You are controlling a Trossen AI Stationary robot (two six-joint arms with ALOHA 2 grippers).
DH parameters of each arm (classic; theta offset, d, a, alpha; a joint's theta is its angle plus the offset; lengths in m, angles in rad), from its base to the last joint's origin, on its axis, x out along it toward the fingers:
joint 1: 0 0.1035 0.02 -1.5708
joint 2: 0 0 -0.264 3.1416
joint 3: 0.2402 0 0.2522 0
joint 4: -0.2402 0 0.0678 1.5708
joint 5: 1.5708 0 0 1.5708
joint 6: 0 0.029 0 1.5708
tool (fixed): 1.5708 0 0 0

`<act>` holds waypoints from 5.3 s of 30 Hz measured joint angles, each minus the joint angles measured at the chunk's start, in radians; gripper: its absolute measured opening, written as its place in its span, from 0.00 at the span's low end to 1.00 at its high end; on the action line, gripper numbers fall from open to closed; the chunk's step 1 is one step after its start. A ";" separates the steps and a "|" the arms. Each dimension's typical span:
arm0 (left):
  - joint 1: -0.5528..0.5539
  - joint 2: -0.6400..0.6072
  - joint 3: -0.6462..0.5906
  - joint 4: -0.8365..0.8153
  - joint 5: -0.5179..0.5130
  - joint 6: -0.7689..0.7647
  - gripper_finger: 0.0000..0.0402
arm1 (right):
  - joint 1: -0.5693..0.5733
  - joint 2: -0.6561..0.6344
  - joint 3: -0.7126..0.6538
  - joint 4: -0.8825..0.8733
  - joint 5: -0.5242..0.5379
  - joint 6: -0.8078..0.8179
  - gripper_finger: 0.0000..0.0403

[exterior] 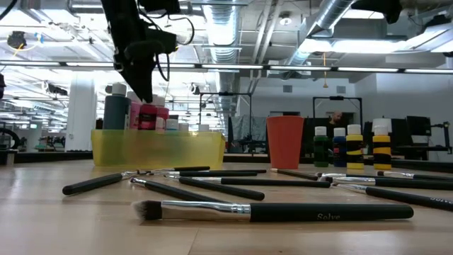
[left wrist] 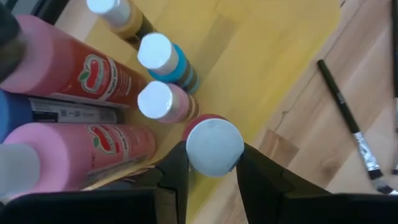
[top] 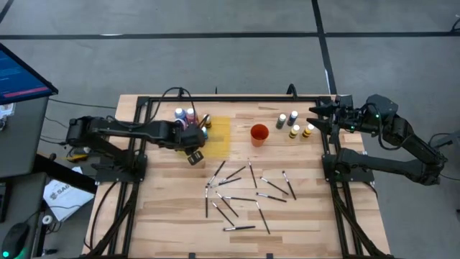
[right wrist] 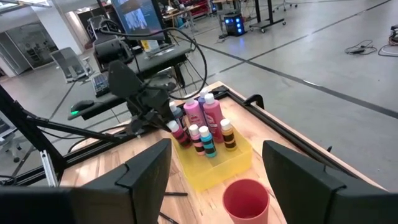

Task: Pick & Place Paint Supplies
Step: Put the red paint bottle into the yellow bin, then put the green paint bottle into the yellow bin

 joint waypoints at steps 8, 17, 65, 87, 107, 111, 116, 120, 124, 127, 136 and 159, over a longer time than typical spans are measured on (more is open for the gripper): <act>0.000 0.033 0.000 -0.001 -0.003 -0.016 0.23 | 0.000 0.000 0.000 -0.006 0.000 0.000 0.62; 0.002 0.031 -0.024 0.013 0.016 -0.028 0.23 | 0.000 0.000 0.000 -0.016 0.000 -0.016 0.62; 0.002 -0.103 -0.060 0.056 0.009 -0.049 0.51 | 0.000 -0.001 0.000 -0.001 -0.001 -0.042 0.62; 0.002 -0.660 0.064 0.111 -0.276 -0.055 0.26 | -0.199 0.656 0.240 -0.204 0.178 0.026 0.62; 0.002 -1.065 -0.411 0.230 -0.307 -0.225 0.00 | -0.275 1.098 0.364 -0.448 0.145 -0.035 0.62; 0.001 -1.127 -0.516 0.262 -0.308 -0.272 0.00 | -0.273 1.121 0.364 -0.457 0.144 -0.042 0.62; 0.001 -1.193 -0.638 0.330 -0.309 -0.311 0.00 | -0.272 1.157 0.364 -0.457 0.143 -0.042 0.62; 0.001 -1.233 -0.696 0.352 -0.309 -0.311 0.00 | -0.273 1.184 0.364 -0.455 0.141 -0.050 0.62; 0.000 -1.268 -0.739 0.361 -0.304 -0.311 0.00 | -0.272 1.210 0.364 -0.455 0.141 -0.053 0.62; 0.000 -1.292 -0.768 0.369 -0.277 -0.311 0.00 | -0.272 1.221 0.363 -0.453 0.141 -0.058 0.62; 0.000 -1.327 -0.856 0.376 -0.270 -0.314 0.00 | -0.276 1.225 0.363 -0.452 0.142 -0.068 0.48; 0.000 -1.326 -0.901 0.413 -0.243 -0.309 0.00 | -0.260 1.225 0.587 -0.536 0.145 -0.088 0.26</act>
